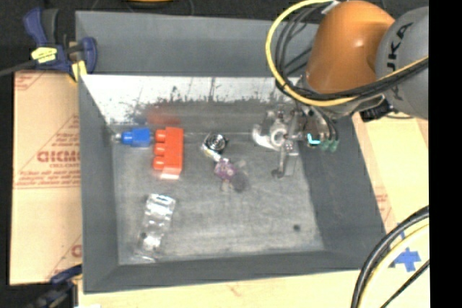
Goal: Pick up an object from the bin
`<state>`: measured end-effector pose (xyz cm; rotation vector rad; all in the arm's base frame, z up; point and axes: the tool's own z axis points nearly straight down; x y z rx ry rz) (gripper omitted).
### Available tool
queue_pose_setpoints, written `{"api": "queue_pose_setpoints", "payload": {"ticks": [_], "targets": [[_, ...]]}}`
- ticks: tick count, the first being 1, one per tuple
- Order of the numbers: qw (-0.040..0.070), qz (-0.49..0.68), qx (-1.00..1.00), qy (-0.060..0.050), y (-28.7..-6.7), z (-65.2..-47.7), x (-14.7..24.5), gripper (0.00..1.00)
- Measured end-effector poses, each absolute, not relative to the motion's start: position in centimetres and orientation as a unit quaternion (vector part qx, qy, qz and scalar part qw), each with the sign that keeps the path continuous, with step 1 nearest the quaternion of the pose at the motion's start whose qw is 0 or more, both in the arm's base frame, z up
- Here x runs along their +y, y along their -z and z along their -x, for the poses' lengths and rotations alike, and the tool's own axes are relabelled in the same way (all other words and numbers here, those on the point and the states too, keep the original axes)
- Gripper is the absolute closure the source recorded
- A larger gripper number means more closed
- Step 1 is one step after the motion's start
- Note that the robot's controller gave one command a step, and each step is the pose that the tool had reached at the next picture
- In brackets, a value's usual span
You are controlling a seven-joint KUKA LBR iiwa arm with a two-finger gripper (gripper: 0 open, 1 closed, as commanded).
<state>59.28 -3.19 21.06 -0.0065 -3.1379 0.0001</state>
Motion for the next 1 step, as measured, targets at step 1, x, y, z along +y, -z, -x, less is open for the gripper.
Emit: {"api": "queue_pose_setpoints", "payload": {"ticks": [1], "targets": [[0.002,0.097,-0.995,0.001,-10.98,-60.94,1.69,0.00]]}}
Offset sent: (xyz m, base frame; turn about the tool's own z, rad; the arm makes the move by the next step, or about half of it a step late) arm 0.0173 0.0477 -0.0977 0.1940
